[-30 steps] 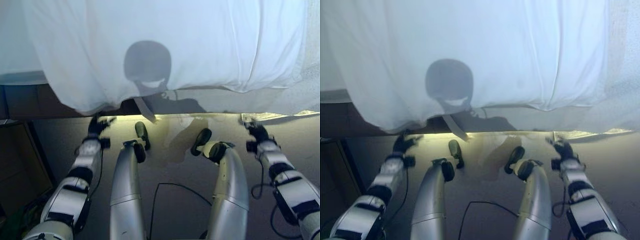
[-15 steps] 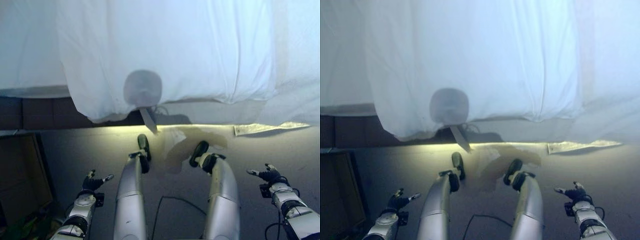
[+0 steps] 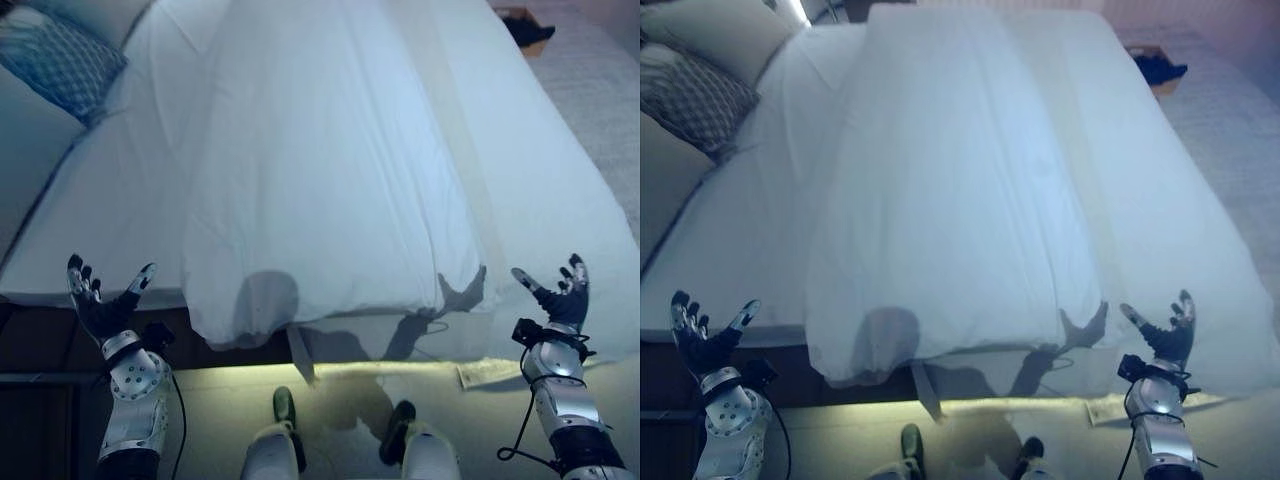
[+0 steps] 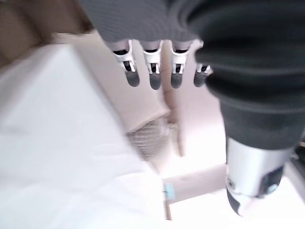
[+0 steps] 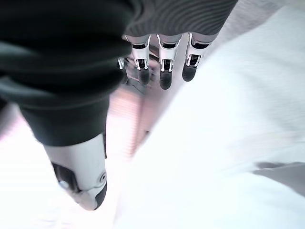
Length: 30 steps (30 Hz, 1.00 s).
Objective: Make the bed
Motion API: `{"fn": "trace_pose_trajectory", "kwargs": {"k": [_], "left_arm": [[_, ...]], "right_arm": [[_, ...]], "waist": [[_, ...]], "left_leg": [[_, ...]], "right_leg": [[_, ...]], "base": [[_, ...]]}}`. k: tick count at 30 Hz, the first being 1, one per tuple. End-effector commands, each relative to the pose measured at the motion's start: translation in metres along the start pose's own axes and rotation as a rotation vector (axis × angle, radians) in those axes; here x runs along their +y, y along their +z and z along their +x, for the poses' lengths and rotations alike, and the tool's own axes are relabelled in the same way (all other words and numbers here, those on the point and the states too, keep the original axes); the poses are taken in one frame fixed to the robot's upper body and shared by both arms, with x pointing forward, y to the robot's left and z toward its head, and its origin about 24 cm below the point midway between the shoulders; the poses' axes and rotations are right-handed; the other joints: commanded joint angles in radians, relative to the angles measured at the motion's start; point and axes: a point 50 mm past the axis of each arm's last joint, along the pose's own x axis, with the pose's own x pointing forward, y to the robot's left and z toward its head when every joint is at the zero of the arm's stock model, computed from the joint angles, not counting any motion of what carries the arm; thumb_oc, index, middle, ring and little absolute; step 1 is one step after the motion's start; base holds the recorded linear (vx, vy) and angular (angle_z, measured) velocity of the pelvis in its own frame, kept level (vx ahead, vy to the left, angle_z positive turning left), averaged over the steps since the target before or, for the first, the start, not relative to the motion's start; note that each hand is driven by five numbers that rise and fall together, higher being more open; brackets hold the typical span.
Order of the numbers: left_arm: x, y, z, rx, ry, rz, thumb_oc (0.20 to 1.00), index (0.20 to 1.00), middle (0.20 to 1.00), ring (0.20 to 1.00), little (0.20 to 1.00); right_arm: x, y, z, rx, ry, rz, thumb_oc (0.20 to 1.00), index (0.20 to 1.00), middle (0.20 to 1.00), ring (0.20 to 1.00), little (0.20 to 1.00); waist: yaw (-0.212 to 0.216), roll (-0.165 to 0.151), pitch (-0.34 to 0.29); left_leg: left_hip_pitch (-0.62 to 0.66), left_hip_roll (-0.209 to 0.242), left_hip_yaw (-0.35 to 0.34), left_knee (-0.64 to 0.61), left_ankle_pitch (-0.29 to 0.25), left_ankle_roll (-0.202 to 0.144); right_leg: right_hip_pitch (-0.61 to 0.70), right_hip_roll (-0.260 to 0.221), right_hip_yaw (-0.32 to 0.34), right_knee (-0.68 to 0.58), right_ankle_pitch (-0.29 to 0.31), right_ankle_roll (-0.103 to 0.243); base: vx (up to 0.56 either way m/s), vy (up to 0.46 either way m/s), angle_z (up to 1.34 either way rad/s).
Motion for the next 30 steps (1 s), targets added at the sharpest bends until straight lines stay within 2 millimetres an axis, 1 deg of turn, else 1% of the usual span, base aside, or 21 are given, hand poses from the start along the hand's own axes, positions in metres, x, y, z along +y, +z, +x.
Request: {"fn": "trace_pose_trajectory", "kwargs": {"k": [1, 4, 5, 6, 8, 9, 10, 11, 12, 13, 14, 15, 16, 17, 18, 19, 21, 23, 25, 27, 30], "left_arm": [[0.010, 0.035, 0.010, -0.212, 0.029, -0.033, 1.000, 1.000, 1.000, 1.000, 1.000], [0.004, 0.049, 0.009, -0.248, -0.124, -0.135, 1.000, 1.000, 1.000, 1.000, 1.000], [0.001, 0.051, 0.009, -0.231, -0.188, -0.209, 1.000, 1.000, 1.000, 1.000, 1.000], [-0.005, 0.048, 0.006, -0.183, -0.310, -0.268, 1.000, 1.000, 1.000, 1.000, 1.000], [-0.024, 0.049, 0.005, -0.139, -0.470, -0.355, 1.000, 1.000, 1.000, 1.000, 1.000], [-0.024, 0.049, 0.005, -0.140, -0.472, -0.358, 1.000, 1.000, 1.000, 1.000, 1.000], [-0.036, 0.048, 0.004, -0.116, -0.543, -0.384, 1.000, 1.000, 1.000, 1.000, 1.000], [-0.051, 0.049, 0.003, -0.106, -0.606, -0.404, 1.000, 1.000, 1.000, 1.000, 1.000], [-0.093, 0.060, 0.003, -0.091, -0.725, -0.489, 1.000, 1.000, 1.000, 1.000, 1.000], [-0.109, 0.065, 0.004, -0.089, -0.779, -0.504, 1.000, 1.000, 1.000, 1.000, 1.000], [-0.110, 0.066, 0.005, -0.093, -0.778, -0.507, 1.000, 1.000, 1.000, 1.000, 1.000], [-0.122, 0.068, 0.007, -0.078, -0.807, -0.514, 1.000, 1.000, 1.000, 1.000, 1.000], [-0.148, 0.069, 0.007, -0.031, -0.846, -0.526, 1.000, 1.000, 1.000, 1.000, 1.000], [-0.149, 0.071, 0.008, -0.036, -0.845, -0.528, 1.000, 1.000, 1.000, 1.000, 1.000], [-0.160, 0.074, 0.010, -0.031, -0.868, -0.518, 1.000, 1.000, 1.000, 1.000, 1.000], [-0.185, 0.091, 0.012, -0.051, -0.912, -0.506, 1.000, 1.000, 1.000, 1.000, 1.000], [-0.192, 0.100, 0.014, -0.075, -0.924, -0.503, 1.000, 1.000, 1.000, 1.000, 1.000], [-0.207, 0.121, 0.012, -0.128, -0.976, -0.506, 1.000, 1.000, 1.000, 1.000, 1.000], [-0.215, 0.144, 0.013, -0.209, -1.014, -0.496, 1.000, 1.000, 1.000, 1.000, 1.000], [-0.227, 0.168, 0.009, -0.267, -1.053, -0.523, 1.000, 1.000, 1.000, 1.000, 1.000], [-0.236, 0.191, 0.003, -0.319, -1.080, -0.572, 1.000, 1.000, 1.000, 1.000, 1.000]], "right_arm": [[0.004, 0.030, 0.004, -0.174, 0.046, 0.118, 1.000, 1.000, 1.000, 1.000, 1.000], [0.012, 0.040, -0.004, -0.221, 0.208, 0.183, 1.000, 1.000, 1.000, 1.000, 1.000], [0.016, 0.041, -0.007, -0.216, 0.266, 0.218, 1.000, 1.000, 1.000, 1.000, 1.000], [0.023, 0.038, -0.011, -0.182, 0.373, 0.237, 1.000, 1.000, 1.000, 1.000, 1.000], [0.041, 0.040, -0.013, -0.163, 0.510, 0.241, 1.000, 1.000, 1.000, 1.000, 1.000], [0.041, 0.040, -0.012, -0.164, 0.510, 0.242, 1.000, 1.000, 1.000, 1.000, 1.000], [0.052, 0.046, -0.013, -0.177, 0.574, 0.244, 1.000, 1.000, 1.000, 1.000, 1.000], [0.066, 0.051, -0.011, -0.181, 0.634, 0.248, 1.000, 1.000, 1.000, 1.000, 1.000], [0.100, 0.076, -0.006, -0.238, 0.723, 0.275, 1.000, 1.000, 1.000, 1.000, 1.000], [0.114, 0.086, -0.003, -0.256, 0.768, 0.265, 1.000, 1.000, 1.000, 1.000, 1.000], [0.114, 0.087, -0.002, -0.261, 0.768, 0.266, 1.000, 1.000, 1.000, 1.000, 1.000], [0.124, 0.095, 0.001, -0.268, 0.785, 0.273, 1.000, 1.000, 1.000, 1.000, 1.000], [0.145, 0.108, 0.005, -0.261, 0.816, 0.306, 1.000, 1.000, 1.000, 1.000, 1.000], [0.146, 0.109, 0.006, -0.265, 0.816, 0.308, 1.000, 1.000, 1.000, 1.000, 1.000], [0.155, 0.118, 0.008, -0.273, 0.829, 0.324, 1.000, 1.000, 1.000, 1.000, 1.000], [0.172, 0.137, 0.013, -0.271, 0.822, 0.373, 1.000, 1.000, 1.000, 1.000, 1.000], [0.178, 0.146, 0.014, -0.284, 0.832, 0.390, 1.000, 1.000, 1.000, 1.000, 1.000], [0.190, 0.172, 0.012, -0.345, 0.873, 0.393, 1.000, 1.000, 1.000, 1.000, 1.000], [0.198, 0.194, 0.011, -0.406, 0.904, 0.381, 1.000, 1.000, 1.000, 1.000, 1.000], [0.205, 0.222, 0.013, -0.471, 0.910, 0.393, 1.000, 1.000, 1.000, 1.000, 1.000], [0.211, 0.245, 0.010, -0.516, 0.929, 0.421, 1.000, 1.000, 1.000, 1.000, 1.000]], "waist": [[0.019, -0.018, -0.047], [0.019, -0.014, -0.095], [0.020, -0.011, -0.109], [0.021, -0.007, -0.126], [0.017, -0.005, -0.113], [0.017, -0.005, -0.113], [0.014, -0.001, -0.102], [0.013, 0.001, -0.086], [0.008, 0.010, -0.002], [0.007, 0.013, 0.028], [0.008, 0.013, 0.030], [0.005, 0.015, 0.053], [-0.001, 0.015, 0.084], [0.000, 0.014, 0.085], [-0.004, 0.013, 0.097], [-0.010, 0.016, 0.124], [-0.010, 0.013, 0.131], [-0.009, 0.009, 0.155], [-0.005, 0.008, 0.167], [0.003, 0.007, 0.178], [0.008, 0.014, 0.190]], "left_leg": [[0.022, -0.034, 0.014, 0.003, -0.039, 0.014], [0.072, -0.039, 0.009, -0.021, -0.042, 0.014], [0.088, -0.041, 0.011, -0.033, -0.042, 0.014], [0.109, -0.045, 0.012, -0.049, -0.045, 0.017], [0.101, -0.051, 0.012, -0.047, -0.047, 0.022], [0.099, -0.051, 0.012, -0.046, -0.047, 0.022], [0.093, -0.052, -0.003, -0.040, -0.067, 0.018], [0.072, -0.055, -0.008, -0.023, -0.070, 0.023], [-0.037, -0.058, -0.023, 0.076, -0.082, 0.034], [-0.084, -0.058, -0.030, 0.123, -0.091, 0.039], [-0.092, -0.058, -0.030, 0.130, -0.094, 0.040], [-0.124, -0.059, -0.035, 0.166, -0.104, 0.045], [-0.190, -0.056, -0.034, 0.225, -0.119, 0.051], [-0.198, -0.056, -0.033, 0.230, -0.121, 0.051], [-0.236, -0.055, -0.031, 0.262, -0.128, 0.053], [-0.310, -0.052, -0.031, 0.311, -0.136, 0.057], [-0.353, -0.049, -0.027, 0.344, -0.143, 0.059], [-0.443, -0.040, -0.024, 0.427, -0.164, 0.065], [-0.529, -0.035, -0.032, 0.528, -0.192, 0.074], [-0.679, -0.021, -0.044, 0.719, -0.258, 0.079], [-0.783, -0.017, -0.066, 0.834, -0.302, 0.091]], "right_leg": [[0.039, 0.018, -0.060, -0.119, 0.078, 0.049], [0.089, 0.029, -0.065, -0.146, 0.075, 0.051], [0.102, 0.032, -0.068, -0.155, 0.076, 0.052], [0.117, 0.033, -0.067, -0.165, 0.078, 0.054], [0.097, 0.028, -0.062, -0.150, 0.082, 0.056], [0.095, 0.027, -0.062, -0.148, 0.081, 0.056], [0.083, 0.026, -0.040, -0.132, 0.067, 0.068], [0.055, 0.021, -0.032, -0.109, 0.069, 0.068], [-0.046, -0.001, -0.001, -0.028, 0.066, 0.061], [-0.091, -0.009, 0.014, 0.011, 0.058, 0.053], [-0.098, -0.011, 0.016, 0.017, 0.055, 0.053], [-0.129, -0.021, 0.025, 0.050, 0.048, 0.047], [-0.197, -0.037, 0.038, 0.106, 0.036, 0.040], [-0.204, -0.038, 0.040, 0.111, 0.034, 0.040], [-0.244, -0.045, 0.051, 0.141, 0.027, 0.037], [-0.323, -0.055, 0.069, 0.194, 0.017, 0.031], [-0.367, -0.059, 0.084, 0.226, 0.008, 0.027], [-0.463, -0.065, 0.108, 0.311, -0.013, 0.019], [-0.554, -0.071, 0.131, 0.412, -0.047, 0.009], [-0.676, -0.102, 0.167, 0.570, -0.124, -0.013], [-0.777, -0.133, 0.205, 0.688, -0.166, -0.030]], "base": [[0.13, -0.016, 0.05], [0.14, 0.003, 0.04], [0.18, 0.032, 0.02], [0.12, 0.032, -0.01], [0.00, 0.026, -0.03], [0.00, 0.000, 0.00], [-0.04, 0.019, 0.00], [-0.36, 0.052, 0.01], [-0.50, 0.061, 0.00], [-0.44, 0.046, -0.02], [-0.19, 0.035, 0.02], [-0.21, 0.060, 0.05], [-0.21, 0.061, 0.05], [-0.20, 0.057, -0.03], [-0.21, 0.046, -0.04], [-0.21, 0.046, -0.01], [-0.14, 0.020, 0.10], [-0.15, 0.001, 0.06], [-0.11, -0.006, -0.10], [-0.08, -0.060, -0.06], [-0.05, -0.038, 0.09]]}}
